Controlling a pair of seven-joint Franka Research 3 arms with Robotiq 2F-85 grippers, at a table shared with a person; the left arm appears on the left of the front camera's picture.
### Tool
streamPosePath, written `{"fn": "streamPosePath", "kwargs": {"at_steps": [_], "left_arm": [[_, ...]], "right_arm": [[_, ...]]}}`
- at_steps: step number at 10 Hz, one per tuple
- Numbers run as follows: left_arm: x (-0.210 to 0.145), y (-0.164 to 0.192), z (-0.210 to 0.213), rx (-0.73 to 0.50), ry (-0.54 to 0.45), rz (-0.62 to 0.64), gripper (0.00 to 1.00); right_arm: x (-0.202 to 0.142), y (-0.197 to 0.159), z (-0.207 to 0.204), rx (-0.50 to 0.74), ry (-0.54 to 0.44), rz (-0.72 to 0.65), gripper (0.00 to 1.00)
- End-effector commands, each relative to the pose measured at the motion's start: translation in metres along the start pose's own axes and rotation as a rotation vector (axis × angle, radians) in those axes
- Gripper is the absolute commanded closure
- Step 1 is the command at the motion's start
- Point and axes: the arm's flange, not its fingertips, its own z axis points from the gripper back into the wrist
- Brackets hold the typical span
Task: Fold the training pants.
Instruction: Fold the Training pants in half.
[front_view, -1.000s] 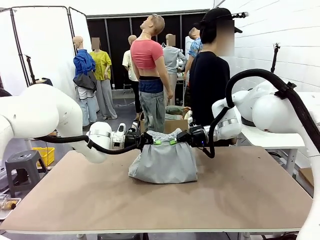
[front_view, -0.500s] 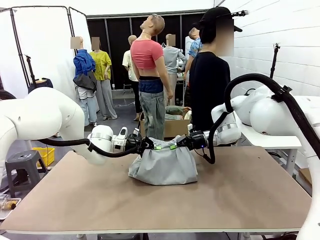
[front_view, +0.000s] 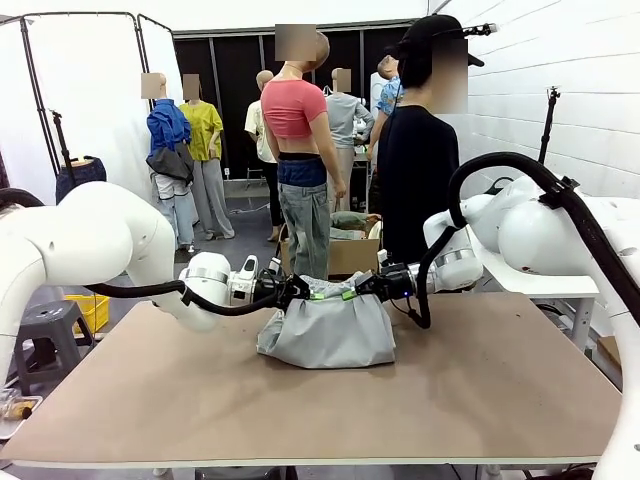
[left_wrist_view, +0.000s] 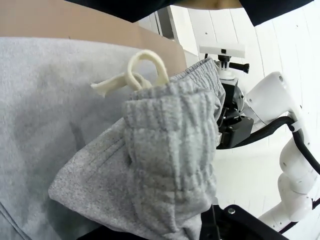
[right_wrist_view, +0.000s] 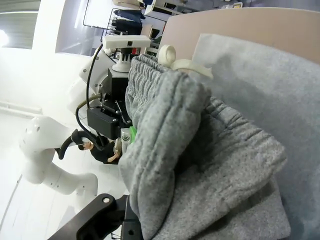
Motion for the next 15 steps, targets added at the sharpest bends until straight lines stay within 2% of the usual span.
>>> {"fn": "streamPosePath", "kwargs": {"at_steps": [1, 4, 7, 8, 9, 13, 14, 15], "left_arm": [[0.008, 0.011, 0.006, 0.036, 0.020, -0.002, 1.00], [0.009, 0.023, 0.005, 0.041, 0.009, 0.015, 1.00], [0.011, 0.034, 0.007, 0.033, -0.016, -0.021, 1.00], [0.012, 0.037, 0.007, 0.030, -0.022, -0.024, 0.95], [0.013, 0.040, 0.008, 0.036, -0.025, -0.013, 0.78], [0.012, 0.038, 0.020, 0.097, -0.051, 0.035, 0.00], [0.012, 0.038, 0.021, 0.102, -0.050, 0.037, 0.00], [0.012, 0.037, 0.022, 0.110, -0.049, 0.039, 0.00]], "right_arm": [[0.026, -0.014, 0.020, -0.029, -0.083, -0.024, 1.00], [0.026, -0.028, 0.022, -0.027, -0.092, -0.048, 1.00], [0.026, -0.037, 0.027, -0.057, -0.123, -0.026, 1.00], [0.026, -0.040, 0.029, -0.073, -0.142, -0.027, 1.00], [0.027, -0.044, 0.030, -0.077, -0.148, -0.054, 0.88], [0.024, -0.039, 0.036, -0.120, -0.154, -0.099, 0.09], [0.024, -0.037, 0.038, -0.138, -0.165, -0.108, 0.00], [0.023, -0.035, 0.042, -0.147, -0.161, -0.127, 0.00]]}}
